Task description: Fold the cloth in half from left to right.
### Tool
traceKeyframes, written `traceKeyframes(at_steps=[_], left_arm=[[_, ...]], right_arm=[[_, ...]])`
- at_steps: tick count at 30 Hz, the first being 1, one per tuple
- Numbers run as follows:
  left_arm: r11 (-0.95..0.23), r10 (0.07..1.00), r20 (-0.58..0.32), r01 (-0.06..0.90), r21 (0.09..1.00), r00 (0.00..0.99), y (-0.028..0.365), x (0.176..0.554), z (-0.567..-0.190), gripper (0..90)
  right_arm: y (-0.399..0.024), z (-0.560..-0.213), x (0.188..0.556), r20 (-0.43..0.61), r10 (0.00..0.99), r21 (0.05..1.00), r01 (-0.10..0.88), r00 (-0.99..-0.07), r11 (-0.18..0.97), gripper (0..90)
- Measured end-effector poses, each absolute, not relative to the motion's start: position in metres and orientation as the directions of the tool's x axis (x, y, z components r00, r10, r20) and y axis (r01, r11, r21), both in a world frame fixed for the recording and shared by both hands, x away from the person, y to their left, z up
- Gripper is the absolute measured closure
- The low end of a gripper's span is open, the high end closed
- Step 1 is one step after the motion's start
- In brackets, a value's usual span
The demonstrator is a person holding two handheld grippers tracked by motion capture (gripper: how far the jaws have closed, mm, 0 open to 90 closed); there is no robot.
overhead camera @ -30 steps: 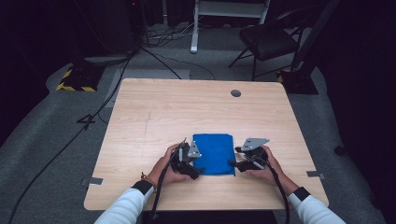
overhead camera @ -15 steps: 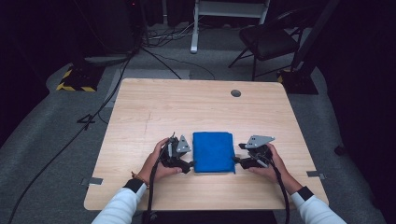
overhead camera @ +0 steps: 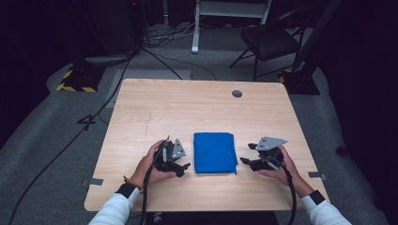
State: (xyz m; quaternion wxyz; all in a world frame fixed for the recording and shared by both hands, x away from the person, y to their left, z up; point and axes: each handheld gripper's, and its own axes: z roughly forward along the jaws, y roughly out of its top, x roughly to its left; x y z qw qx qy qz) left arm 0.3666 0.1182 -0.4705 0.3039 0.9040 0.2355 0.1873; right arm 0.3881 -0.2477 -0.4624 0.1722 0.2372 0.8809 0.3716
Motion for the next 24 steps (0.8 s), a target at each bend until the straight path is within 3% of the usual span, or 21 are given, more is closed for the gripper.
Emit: traceKeyframes(at_steps=[24], left_arm=[[-0.687, 0.608, 0.209, 0.375, 0.622, 0.766, 0.169, 0.341, -0.477, 17.3]], right_arm=[[-0.312, -0.471, 0.372, -0.16, 0.627, 0.717, 0.348, -0.762, 0.605, 31.7]])
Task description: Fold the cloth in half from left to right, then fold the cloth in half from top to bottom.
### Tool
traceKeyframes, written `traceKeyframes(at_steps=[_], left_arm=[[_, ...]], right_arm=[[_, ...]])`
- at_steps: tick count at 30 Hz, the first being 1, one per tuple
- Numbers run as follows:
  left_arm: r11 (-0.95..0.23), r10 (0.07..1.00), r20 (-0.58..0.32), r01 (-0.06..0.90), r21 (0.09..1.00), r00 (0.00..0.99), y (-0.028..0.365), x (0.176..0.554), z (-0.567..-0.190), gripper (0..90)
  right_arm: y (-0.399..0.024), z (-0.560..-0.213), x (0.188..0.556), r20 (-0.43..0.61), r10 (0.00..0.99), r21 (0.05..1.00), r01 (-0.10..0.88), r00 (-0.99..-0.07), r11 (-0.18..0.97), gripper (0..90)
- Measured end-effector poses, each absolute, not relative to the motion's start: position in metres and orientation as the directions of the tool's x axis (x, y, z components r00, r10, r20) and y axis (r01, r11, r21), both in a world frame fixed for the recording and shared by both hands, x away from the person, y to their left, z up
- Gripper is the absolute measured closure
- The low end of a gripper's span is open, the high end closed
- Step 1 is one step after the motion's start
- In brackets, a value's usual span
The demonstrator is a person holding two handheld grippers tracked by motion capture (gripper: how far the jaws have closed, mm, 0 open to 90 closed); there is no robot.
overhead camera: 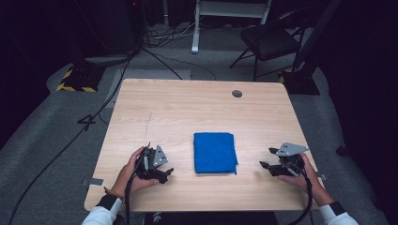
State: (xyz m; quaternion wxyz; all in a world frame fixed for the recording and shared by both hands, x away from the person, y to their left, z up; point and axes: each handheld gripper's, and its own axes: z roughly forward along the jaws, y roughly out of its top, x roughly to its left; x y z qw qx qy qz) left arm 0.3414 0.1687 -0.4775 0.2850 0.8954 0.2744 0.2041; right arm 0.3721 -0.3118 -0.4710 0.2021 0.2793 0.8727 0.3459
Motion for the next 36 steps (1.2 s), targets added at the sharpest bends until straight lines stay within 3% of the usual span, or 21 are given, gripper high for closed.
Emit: traceKeyframes(at_steps=[29, 36], left_arm=[[-0.574, 0.73, 0.132, 0.497, 0.65, 0.671, 0.233, 0.324, -0.49, 16.9], [-0.524, 0.746, 0.071, 0.518, 0.676, 0.662, 0.254, 0.318, -0.499, 16.7]], right_arm=[[-0.384, -0.49, 0.351, -0.08, 0.76, 0.729, 0.481, -0.646, 0.486, 27.7], [-0.396, -0.496, 0.347, -0.058, 0.787, 0.734, 0.508, -0.614, 0.45, 27.3]])
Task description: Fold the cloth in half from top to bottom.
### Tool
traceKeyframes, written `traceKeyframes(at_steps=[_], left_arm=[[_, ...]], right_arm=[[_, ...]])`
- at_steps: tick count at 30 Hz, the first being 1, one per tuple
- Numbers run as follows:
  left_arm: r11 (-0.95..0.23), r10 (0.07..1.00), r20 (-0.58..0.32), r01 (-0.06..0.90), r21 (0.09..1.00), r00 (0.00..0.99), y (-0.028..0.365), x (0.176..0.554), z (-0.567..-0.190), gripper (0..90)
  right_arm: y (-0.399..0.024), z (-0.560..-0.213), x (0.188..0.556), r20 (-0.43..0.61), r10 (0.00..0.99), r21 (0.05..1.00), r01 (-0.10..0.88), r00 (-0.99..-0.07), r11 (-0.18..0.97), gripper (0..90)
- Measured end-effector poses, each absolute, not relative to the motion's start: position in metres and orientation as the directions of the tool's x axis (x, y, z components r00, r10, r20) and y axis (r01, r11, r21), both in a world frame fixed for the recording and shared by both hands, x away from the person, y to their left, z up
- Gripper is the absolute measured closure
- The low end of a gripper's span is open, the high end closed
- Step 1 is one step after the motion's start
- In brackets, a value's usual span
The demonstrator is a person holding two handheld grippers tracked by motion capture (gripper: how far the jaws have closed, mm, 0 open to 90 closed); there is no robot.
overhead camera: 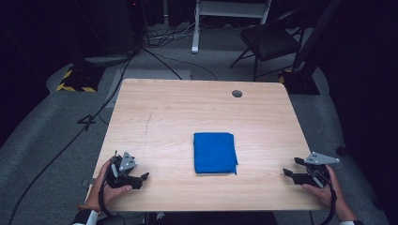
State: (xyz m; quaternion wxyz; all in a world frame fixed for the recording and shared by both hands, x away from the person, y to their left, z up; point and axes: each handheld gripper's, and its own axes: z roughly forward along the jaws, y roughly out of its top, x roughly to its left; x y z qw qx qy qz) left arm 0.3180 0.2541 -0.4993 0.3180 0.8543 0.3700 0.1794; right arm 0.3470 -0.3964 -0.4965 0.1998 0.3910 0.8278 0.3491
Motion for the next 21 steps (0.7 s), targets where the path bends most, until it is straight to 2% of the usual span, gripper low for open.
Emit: traceKeyframes(at_steps=[2, 13, 21], left_arm=[[-0.507, 0.751, 0.058, 0.519, 0.688, 0.657, 0.26, 0.315, -0.501, 16.5], [-0.447, 0.777, -0.012, 0.566, 0.693, 0.629, 0.275, 0.309, -0.504, 16.5], [-0.451, 0.776, -0.009, 0.565, 0.691, 0.631, 0.275, 0.309, -0.504, 16.4]], right_arm=[[-0.398, -0.497, 0.345, -0.074, 0.792, 0.734, 0.505, -0.607, 0.455, 27.0], [-0.41, -0.503, 0.343, -0.005, 0.828, 0.746, 0.55, -0.56, 0.376, 23.5], [-0.411, -0.503, 0.344, -0.001, 0.828, 0.745, 0.552, -0.561, 0.375, 23.1]])
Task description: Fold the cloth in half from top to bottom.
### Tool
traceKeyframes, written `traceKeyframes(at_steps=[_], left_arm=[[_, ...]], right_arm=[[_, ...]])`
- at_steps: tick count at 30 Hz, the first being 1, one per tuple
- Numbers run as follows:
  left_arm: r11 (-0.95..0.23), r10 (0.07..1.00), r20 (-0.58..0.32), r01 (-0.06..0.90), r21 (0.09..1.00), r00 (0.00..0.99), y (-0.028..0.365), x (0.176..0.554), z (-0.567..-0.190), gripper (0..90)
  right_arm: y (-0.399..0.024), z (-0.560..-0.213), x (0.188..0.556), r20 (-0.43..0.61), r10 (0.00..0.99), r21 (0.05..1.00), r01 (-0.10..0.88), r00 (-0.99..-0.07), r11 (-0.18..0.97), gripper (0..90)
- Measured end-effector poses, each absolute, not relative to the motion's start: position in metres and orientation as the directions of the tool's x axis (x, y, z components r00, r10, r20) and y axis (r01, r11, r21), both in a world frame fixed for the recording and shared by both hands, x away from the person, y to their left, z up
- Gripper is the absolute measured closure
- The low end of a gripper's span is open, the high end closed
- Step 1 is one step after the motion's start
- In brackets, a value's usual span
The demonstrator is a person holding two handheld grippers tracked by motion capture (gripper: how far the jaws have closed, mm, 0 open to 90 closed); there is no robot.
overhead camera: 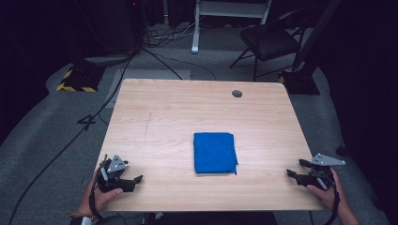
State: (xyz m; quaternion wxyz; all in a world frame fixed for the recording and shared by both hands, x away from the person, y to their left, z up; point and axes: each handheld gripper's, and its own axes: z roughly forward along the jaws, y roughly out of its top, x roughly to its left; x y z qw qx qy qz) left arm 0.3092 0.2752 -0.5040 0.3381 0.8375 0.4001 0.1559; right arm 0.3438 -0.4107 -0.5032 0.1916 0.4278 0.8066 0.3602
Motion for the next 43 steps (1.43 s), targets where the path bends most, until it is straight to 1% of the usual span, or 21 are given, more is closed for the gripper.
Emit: traceKeyframes(at_steps=[43], left_arm=[[-0.452, 0.779, -0.004, 0.565, 0.69, 0.627, 0.2751, 0.31, -0.5039, 16.2]], right_arm=[[-0.4105, -0.5033, 0.3443, 0.0, 0.83, 0.746, 0.553, -0.557, 0.372, 22.8]])
